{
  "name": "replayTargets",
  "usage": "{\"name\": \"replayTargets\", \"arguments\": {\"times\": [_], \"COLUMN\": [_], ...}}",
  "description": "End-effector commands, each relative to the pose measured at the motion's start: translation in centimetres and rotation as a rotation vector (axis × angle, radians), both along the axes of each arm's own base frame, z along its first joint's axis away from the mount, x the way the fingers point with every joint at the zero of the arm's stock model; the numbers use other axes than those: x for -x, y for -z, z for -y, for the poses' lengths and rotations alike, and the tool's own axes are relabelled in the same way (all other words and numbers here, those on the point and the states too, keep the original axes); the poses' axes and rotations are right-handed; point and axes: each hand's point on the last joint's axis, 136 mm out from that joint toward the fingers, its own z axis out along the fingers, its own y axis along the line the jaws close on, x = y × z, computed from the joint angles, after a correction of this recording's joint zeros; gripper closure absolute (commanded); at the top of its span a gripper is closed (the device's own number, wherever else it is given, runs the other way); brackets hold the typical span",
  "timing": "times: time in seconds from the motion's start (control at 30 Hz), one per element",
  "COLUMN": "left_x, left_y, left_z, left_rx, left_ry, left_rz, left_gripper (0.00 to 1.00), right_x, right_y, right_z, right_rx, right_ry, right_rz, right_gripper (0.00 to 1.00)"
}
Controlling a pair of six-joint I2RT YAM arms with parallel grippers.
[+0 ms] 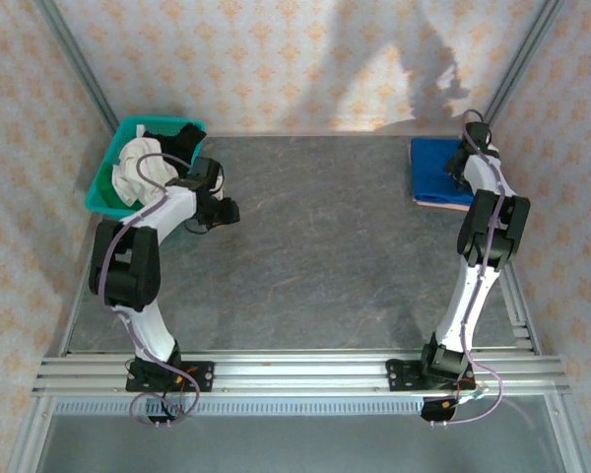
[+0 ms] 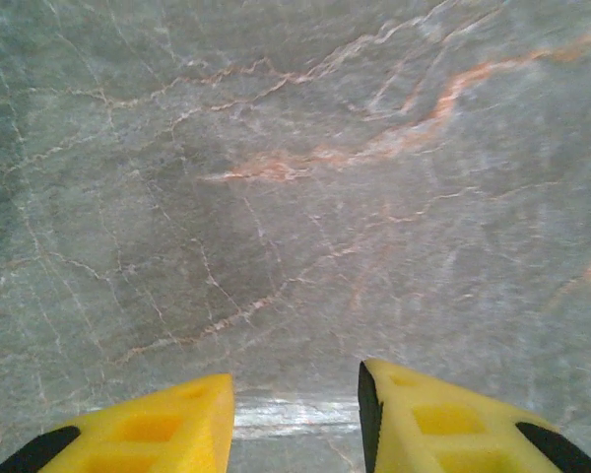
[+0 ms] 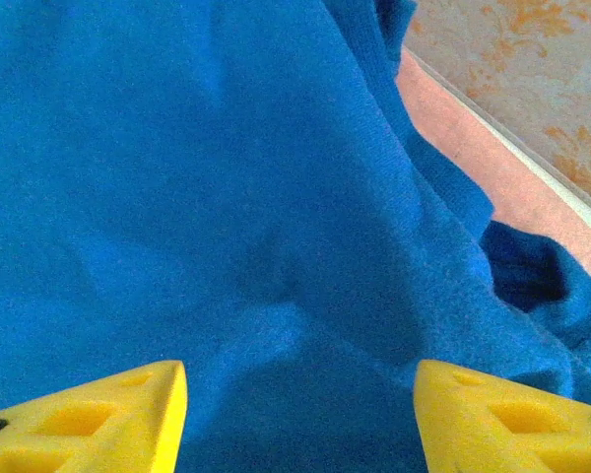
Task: Fold and stack the t-shirts
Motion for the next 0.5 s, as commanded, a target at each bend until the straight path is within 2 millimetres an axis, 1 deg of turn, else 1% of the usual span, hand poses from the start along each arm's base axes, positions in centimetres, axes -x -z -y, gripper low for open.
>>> {"name": "replayTargets", "arguments": {"times": [0.0,0.03,0.07,0.1,0.13,0.17,0.23,0.3,0.33,0.37,0.43,0.47], "left_x": [-1.1,-1.0,-0.8,-0.6,-0.4,-0.2,0.5,1.2,1.7,2.1,3.2,3.6], "left_y": [-4.3,-4.9,-5.5,-6.2,-6.9,-7.6,-9.1,-10.5,-11.1,-11.5,-12.7,-13.0], "left_z": [0.0,-0.2,-0.4,-0.6,-0.8,-1.0,-1.7,-2.5,-3.0,-3.5,-4.6,-5.3], "left_rx": [0.041,0.037,0.031,0.024,0.017,0.010,-0.012,-0.035,-0.051,-0.068,-0.106,-0.127], "left_ry": [-0.021,-0.024,-0.029,-0.032,-0.037,-0.041,-0.062,-0.087,-0.105,-0.124,-0.165,-0.185], "left_rz": [0.173,0.201,0.229,0.260,0.296,0.329,0.406,0.473,0.505,0.527,0.584,0.605], "left_gripper": [0.58,0.57,0.56,0.54,0.53,0.50,0.45,0.39,0.36,0.32,0.21,0.16], "right_x": [-0.5,-0.4,-0.4,-0.4,-0.6,-0.7,-0.7,-0.3,0.1,0.5,1.6,2.3], "right_y": [2.1,3.1,3.5,3.7,3.2,2.5,0.0,-2.5,-3.9,-4.8,-7.1,-7.8], "right_z": [1.2,1.4,1.4,1.2,0.9,0.7,0.2,-0.3,-0.7,-1.0,-2.0,-2.2], "right_rx": [0.021,0.015,0.007,-0.008,-0.026,-0.036,-0.038,-0.028,-0.018,-0.008,0.012,0.024], "right_ry": [0.047,0.054,0.063,0.061,0.048,0.046,0.031,0.019,0.007,-0.004,-0.036,-0.041], "right_rz": [-0.051,-0.080,-0.099,-0.109,-0.101,-0.083,-0.021,0.044,0.081,0.110,0.168,0.182], "right_gripper": [0.39,0.39,0.39,0.39,0.39,0.38,0.35,0.31,0.29,0.27,0.21,0.19]}}
